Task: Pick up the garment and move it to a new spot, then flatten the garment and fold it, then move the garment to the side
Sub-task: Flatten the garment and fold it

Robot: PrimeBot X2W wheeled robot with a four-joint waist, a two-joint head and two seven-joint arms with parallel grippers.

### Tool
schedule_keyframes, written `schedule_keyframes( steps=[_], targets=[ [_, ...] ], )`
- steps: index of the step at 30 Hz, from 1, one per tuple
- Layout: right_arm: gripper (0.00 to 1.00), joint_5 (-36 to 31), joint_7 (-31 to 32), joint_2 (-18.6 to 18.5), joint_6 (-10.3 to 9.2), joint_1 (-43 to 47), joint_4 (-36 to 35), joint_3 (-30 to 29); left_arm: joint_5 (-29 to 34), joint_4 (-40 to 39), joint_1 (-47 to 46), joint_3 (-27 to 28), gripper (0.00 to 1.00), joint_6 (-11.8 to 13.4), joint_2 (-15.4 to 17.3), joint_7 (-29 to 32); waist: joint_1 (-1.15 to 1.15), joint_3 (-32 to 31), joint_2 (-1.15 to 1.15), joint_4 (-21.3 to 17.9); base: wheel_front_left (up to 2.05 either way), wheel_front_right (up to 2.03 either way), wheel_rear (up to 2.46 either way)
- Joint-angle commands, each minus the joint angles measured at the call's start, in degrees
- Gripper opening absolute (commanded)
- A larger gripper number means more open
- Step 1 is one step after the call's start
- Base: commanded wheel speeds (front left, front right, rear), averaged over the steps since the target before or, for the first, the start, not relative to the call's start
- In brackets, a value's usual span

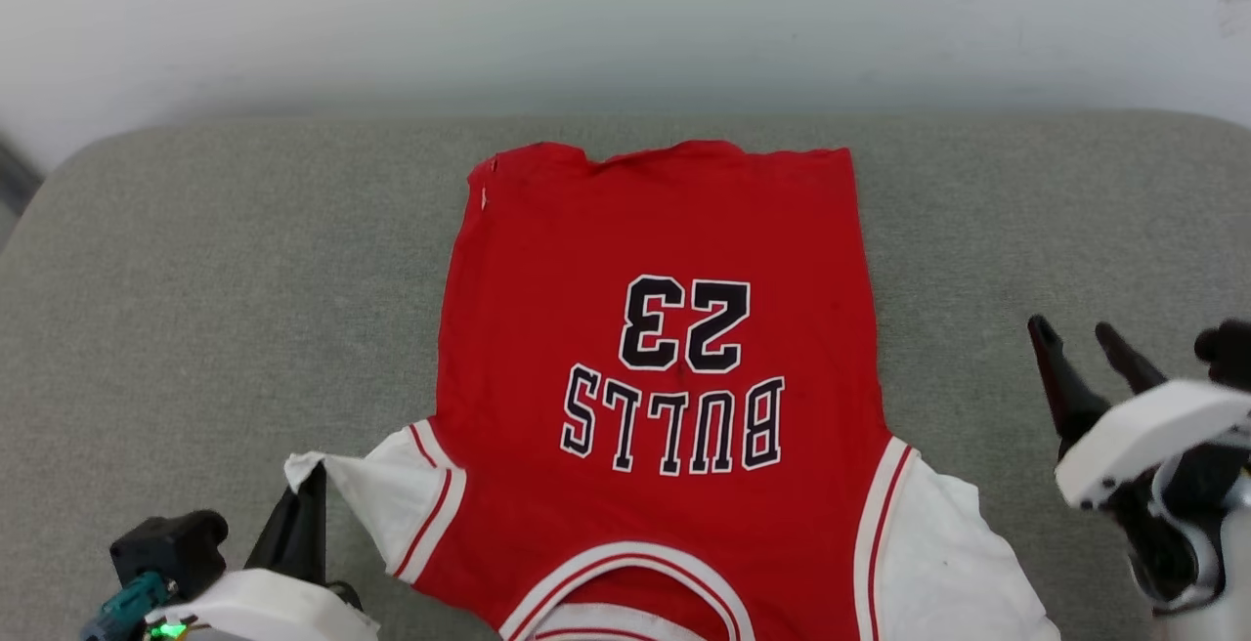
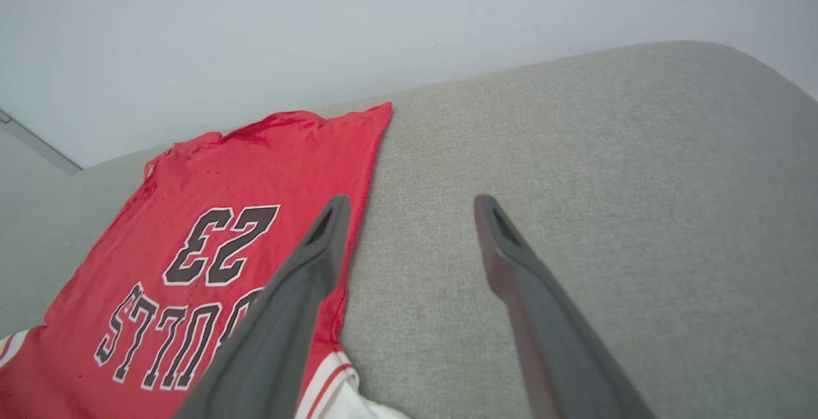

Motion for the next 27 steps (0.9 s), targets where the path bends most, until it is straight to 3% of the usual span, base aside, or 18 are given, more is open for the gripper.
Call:
schedule_keyframes(
  steps=[1, 6, 13, 19, 27],
  targets=[
    [1.0, -0.1, 0.7, -0.5, -0.04, -3.6, 2.3, -0.5, 0.6, -0.8, -1.6, 0.0, 0.0, -0.3, 0.2, -0.3, 0.0, 3.3, 0.0, 1.5, 0.0, 0.0, 0.0],
    [1.0, 0.3, 5.9, -3.0, -0.04, -19.7, 14.0, -2.2, 2.3, -3.0, -6.8, -1.1, 0.0, -1.7, -0.8, -1.0, 0.0, 10.1, 0.0, 5.2, 0.0, 0.0, 0.0],
    [1.0, -3.4, 19.6, -6.5, -0.04, -38.8, 27.3, -4.4, 4.5, -5.1, -13.5, -3.1, 0.0, -4.7, -2.7, -2.4, 0.0, 19.0, 0.0, 10.4, 0.0, 0.0, 0.0],
    [1.0, -8.0, 27.7, -7.1, -0.04, -49.9, 31.8, -6.2, 6.0, -6.9, -16.7, -4.6, 0.0, -6.4, -3.5, -2.9, 0.0, 24.4, 0.0, 13.2, 0.0, 0.0, 0.0],
    [1.0, -12.5, 30.0, -6.2, -0.03, -57.0, 35.0, -7.5, 6.1, -6.7, -18.9, -5.0, 0.0, -7.6, -4.6, -3.6, 0.0, 29.3, 0.0, 15.1, 0.0, 0.0, 0.0]
  ],
)
